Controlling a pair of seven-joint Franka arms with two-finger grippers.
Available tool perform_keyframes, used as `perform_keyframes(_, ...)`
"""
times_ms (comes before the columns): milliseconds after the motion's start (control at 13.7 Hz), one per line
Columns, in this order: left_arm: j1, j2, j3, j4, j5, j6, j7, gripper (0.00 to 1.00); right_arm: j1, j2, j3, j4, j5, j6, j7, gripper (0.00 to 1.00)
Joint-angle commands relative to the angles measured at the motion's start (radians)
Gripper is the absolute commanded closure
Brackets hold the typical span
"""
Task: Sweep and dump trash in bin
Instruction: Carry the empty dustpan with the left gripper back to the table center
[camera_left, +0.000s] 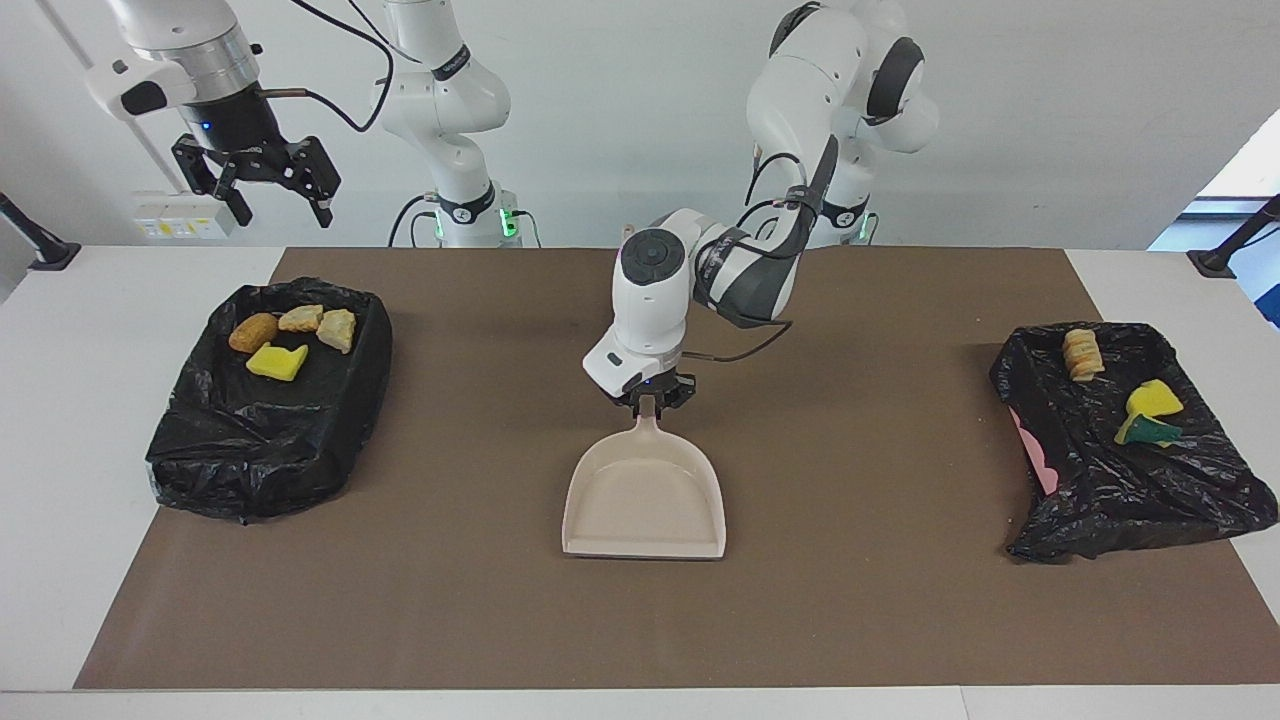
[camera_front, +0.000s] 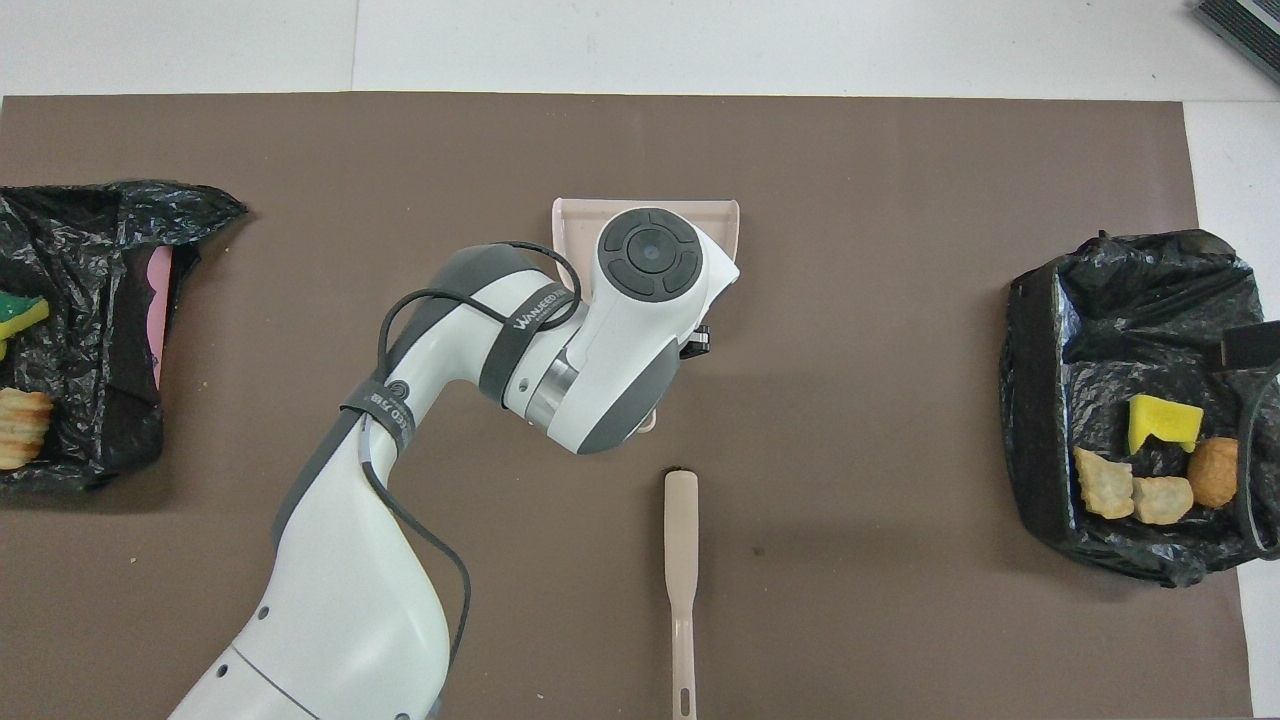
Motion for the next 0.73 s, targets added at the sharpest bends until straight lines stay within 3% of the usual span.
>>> perform_keyframes(0,-0.025,0.002,0.018,0.020,-0.013,-0.017,-0.018,1.00,-0.009,-0.010,0.010,-0.003,0.015,-0.017,0.014,0.00)
perform_keyframes(219,-0.028,-0.005,0.017,0.003,-0.022,-0.014,-0.018,1.00,0.000,-0.010,0.009,-0.005,0.015,-0.018,0.015,0.00)
perform_keyframes(438,-0.019,-0.005,0.018,0.003,-0.022,-0.014,-0.018,0.68,0.002,-0.010,0.009,-0.005,0.013,-0.018,0.017,0.00)
perform_keyframes(657,-0.013,-0.007,0.020,-0.005,-0.017,-0.015,-0.019,0.51,0.003,-0.010,0.010,-0.005,0.013,-0.023,0.018,0.00)
